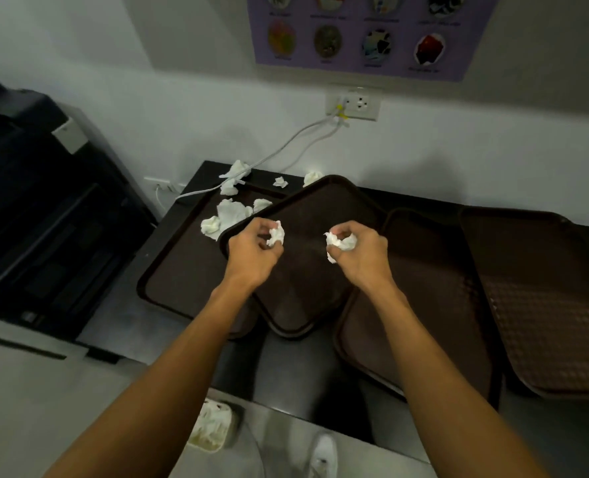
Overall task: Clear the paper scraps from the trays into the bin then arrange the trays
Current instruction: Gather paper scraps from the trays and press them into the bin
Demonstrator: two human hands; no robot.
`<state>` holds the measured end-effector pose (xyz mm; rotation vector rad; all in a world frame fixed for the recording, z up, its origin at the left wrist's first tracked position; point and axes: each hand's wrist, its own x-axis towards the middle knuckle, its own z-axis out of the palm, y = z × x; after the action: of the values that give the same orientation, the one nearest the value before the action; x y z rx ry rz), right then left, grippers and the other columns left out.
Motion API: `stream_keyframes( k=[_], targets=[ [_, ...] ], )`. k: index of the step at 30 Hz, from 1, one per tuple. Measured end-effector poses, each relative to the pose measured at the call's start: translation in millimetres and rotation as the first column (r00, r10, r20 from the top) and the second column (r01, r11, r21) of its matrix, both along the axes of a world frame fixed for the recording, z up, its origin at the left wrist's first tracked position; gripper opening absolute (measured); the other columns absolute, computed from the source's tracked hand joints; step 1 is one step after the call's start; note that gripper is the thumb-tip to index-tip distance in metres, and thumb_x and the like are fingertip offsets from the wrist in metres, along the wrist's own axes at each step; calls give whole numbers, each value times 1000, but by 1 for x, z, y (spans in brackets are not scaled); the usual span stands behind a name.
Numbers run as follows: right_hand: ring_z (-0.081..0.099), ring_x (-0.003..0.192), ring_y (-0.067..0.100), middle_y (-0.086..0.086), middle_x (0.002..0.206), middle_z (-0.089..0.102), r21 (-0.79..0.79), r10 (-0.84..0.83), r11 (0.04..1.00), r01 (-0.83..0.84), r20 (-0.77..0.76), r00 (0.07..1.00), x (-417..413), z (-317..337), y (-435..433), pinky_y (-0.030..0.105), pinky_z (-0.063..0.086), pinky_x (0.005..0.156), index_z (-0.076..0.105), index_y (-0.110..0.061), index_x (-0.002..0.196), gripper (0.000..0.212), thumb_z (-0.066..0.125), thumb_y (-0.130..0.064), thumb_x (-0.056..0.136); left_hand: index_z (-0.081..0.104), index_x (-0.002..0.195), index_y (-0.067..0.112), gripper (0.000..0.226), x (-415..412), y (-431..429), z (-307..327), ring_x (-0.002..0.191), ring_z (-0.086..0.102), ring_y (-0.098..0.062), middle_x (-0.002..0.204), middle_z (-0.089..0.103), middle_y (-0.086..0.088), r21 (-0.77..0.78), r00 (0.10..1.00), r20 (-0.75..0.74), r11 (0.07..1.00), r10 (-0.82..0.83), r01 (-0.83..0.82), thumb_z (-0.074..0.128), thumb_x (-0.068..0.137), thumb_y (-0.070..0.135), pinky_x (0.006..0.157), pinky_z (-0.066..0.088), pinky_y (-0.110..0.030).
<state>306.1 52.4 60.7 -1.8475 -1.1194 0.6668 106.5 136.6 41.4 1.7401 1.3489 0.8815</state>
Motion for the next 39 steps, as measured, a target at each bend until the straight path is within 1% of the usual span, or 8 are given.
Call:
stream_keyframes(
  k=[3, 8, 13, 22, 30, 33, 37, 39],
  targets=[
    [50, 83, -29, -14, 91, 63, 10, 45, 999, -45, 31, 998, -39, 6, -3, -6, 36, 62, 74, -18, 101, 19, 80, -8, 87, 67, 104, 30, 29, -37, -20, 10, 69, 62, -2, 98, 68, 12, 23, 999, 28, 999, 28, -28, 78, 84, 11, 66, 53, -12],
    [62, 93, 3, -8, 103, 70, 16, 89, 996, -90, 43, 995, -113, 10, -11, -2, 39, 67, 74, -25, 101, 19, 82, -16, 85, 69, 108, 30, 28, -113, -50, 20, 74, 65, -11, 98, 70, 13, 69, 998, 16, 996, 59, -60, 78, 85, 17, 71, 55, -17],
    [58, 82, -7, -8, 95, 70, 12, 167, 986, -167, 5, 986, -197, 10, -33, -4, 39, 65, 75, -20, 99, 16, 81, -13, 86, 69, 107, 34, 26, -202, -87, 13, 85, 67, -6, 97, 71, 15, 82, 993, 37, 990, 116, -118, 79, 85, 23, 75, 53, -17],
    [58, 93, 1, -7, 102, 67, -30, 298, 954, -298, -10, 955, -331, -10, -69, -1, 40, 65, 74, -25, 105, 17, 79, -19, 90, 69, 110, 27, 26, -338, -145, -2, 89, 66, 3, 100, 71, 14, 5, 959, 95, 963, 268, -270, 78, 87, 18, 69, 51, -9],
    [64, 98, 8, 0, 108, 69, -93, 386, 917, -388, -37, 922, -393, -32, -78, 1, 45, 62, 74, -27, 103, 17, 78, -19, 90, 70, 108, 26, 23, -392, -167, -24, 84, 67, -4, 98, 70, 10, -60, 918, 99, 924, 383, -379, 77, 88, 20, 66, 54, -12],
    [64, 94, 4, -8, 106, 68, -119, 432, 892, -436, -59, 900, -406, -44, -75, 5, 49, 65, 74, -25, 109, 21, 78, -16, 91, 70, 110, 24, 24, -398, -174, -42, 84, 67, -2, 99, 71, 8, -113, 898, 97, 901, 429, -419, 78, 87, 18, 72, 55, -12],
    [62, 91, 0, -20, 99, 61, -192, 477, 853, -485, -93, 874, -420, -75, -71, 17, 56, 81, 74, -28, 113, 27, 78, -15, 90, 69, 113, 24, 26, -404, -182, -79, 89, 67, 0, 100, 72, 9, -212, 878, 60, 866, 474, -453, 77, 89, 20, 71, 52, -9],
    [62, 91, -2, -20, 97, 63, -207, 501, 833, -513, -110, 858, -423, -98, -69, 10, 53, 78, 74, -25, 112, 25, 77, -13, 90, 68, 116, 27, 28, -406, -185, -101, 91, 66, -3, 103, 70, 11, -262, 865, 7, 836, 502, -483, 77, 90, 22, 72, 51, -12]
  ],
)
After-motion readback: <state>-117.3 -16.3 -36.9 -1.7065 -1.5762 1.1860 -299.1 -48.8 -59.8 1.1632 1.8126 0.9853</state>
